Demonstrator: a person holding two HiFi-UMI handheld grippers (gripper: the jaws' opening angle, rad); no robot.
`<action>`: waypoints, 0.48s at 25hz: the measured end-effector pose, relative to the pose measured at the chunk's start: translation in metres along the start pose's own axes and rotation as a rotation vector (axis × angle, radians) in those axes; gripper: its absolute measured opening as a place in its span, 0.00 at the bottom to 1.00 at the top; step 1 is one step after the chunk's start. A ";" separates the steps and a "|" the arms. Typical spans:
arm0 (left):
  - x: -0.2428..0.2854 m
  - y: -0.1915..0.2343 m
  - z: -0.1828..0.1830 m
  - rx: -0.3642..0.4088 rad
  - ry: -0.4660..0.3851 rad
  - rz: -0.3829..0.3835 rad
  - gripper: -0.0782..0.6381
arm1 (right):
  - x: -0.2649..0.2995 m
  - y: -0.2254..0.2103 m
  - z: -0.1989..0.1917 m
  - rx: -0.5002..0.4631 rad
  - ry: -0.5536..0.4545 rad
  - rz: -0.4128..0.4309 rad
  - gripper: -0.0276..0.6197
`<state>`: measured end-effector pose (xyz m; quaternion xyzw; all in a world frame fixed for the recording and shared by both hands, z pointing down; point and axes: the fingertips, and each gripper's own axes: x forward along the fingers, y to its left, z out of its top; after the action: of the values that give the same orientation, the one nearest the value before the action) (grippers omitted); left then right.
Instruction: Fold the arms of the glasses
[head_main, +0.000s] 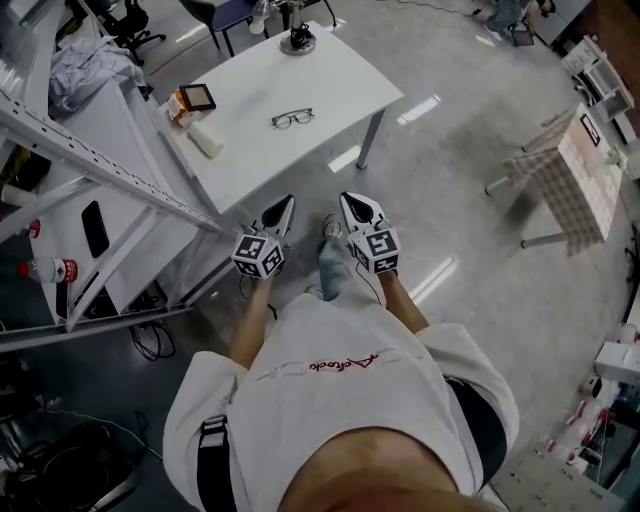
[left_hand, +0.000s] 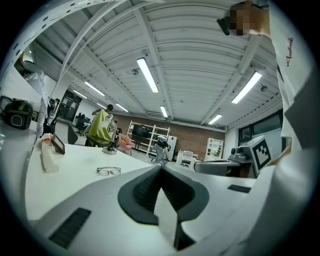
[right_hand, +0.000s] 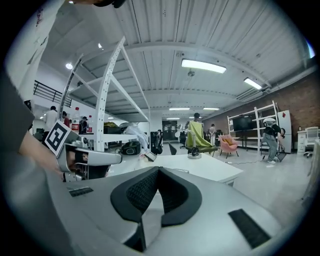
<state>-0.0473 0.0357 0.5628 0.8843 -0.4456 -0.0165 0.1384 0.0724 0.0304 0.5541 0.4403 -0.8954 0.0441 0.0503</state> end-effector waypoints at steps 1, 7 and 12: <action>-0.001 0.000 -0.001 0.002 0.001 0.000 0.15 | -0.001 0.002 0.000 -0.004 -0.003 0.000 0.06; -0.003 -0.009 0.000 0.004 -0.007 -0.007 0.15 | -0.007 0.003 0.006 -0.023 -0.010 -0.004 0.06; -0.004 -0.013 0.004 0.016 -0.015 -0.010 0.15 | -0.007 0.003 0.011 -0.034 -0.015 -0.002 0.06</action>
<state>-0.0402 0.0449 0.5549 0.8876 -0.4422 -0.0203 0.1277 0.0734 0.0365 0.5419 0.4407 -0.8958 0.0254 0.0512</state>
